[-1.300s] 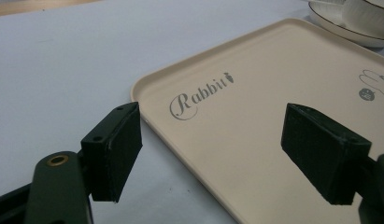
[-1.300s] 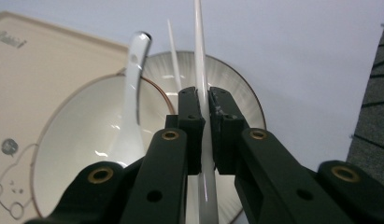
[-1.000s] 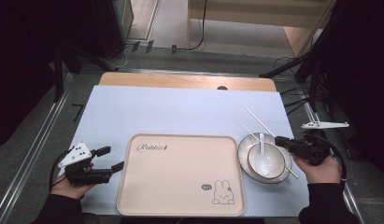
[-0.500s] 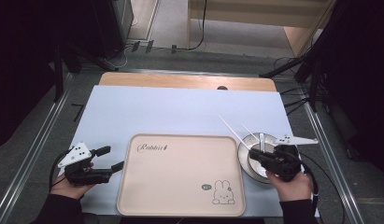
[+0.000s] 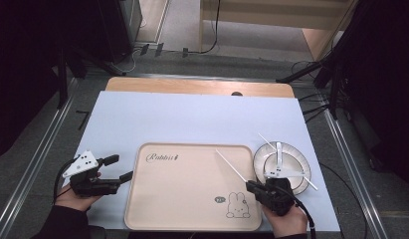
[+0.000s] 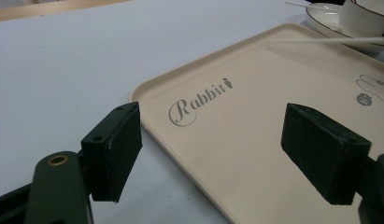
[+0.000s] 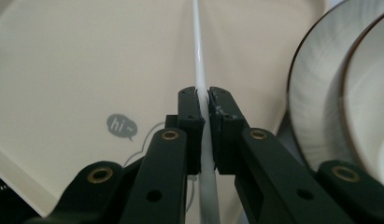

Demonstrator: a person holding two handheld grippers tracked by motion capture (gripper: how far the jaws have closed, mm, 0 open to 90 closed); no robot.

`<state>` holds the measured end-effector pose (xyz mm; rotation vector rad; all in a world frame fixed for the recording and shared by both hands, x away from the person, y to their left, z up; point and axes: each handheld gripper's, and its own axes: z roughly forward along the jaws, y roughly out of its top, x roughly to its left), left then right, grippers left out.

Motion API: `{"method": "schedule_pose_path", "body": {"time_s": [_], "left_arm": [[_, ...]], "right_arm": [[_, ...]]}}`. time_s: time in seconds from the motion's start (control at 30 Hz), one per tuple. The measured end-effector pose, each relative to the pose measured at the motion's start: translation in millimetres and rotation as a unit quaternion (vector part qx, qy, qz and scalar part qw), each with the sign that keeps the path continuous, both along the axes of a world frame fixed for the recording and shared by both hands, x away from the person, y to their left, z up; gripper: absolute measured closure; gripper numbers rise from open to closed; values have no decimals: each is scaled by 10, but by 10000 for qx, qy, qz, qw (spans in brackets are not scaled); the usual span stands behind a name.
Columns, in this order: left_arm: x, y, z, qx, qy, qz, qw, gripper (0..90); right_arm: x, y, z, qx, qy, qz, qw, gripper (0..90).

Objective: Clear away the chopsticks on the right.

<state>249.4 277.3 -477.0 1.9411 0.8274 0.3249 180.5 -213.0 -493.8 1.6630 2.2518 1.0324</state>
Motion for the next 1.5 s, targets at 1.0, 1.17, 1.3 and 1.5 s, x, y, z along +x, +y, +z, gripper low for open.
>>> {"method": "schedule_pose_path", "body": {"time_s": [1.0,1.17,1.3,1.5], "left_arm": [[-4,-6,2,3,-13,-24,10000,210],[-3,-2,-2,3,-9,-23,10000,210],[-5,-1,-2,26,1,-18,10000,210],[-9,-4,-6,41,9,-6,10000,211]], "right_arm": [[111,45,-18,381,-488,555,9965,448],[182,-96,167,470,-716,872,9925,342],[231,-278,262,430,-842,999,9905,327],[297,-617,324,571,-1024,1231,9854,325]]}}
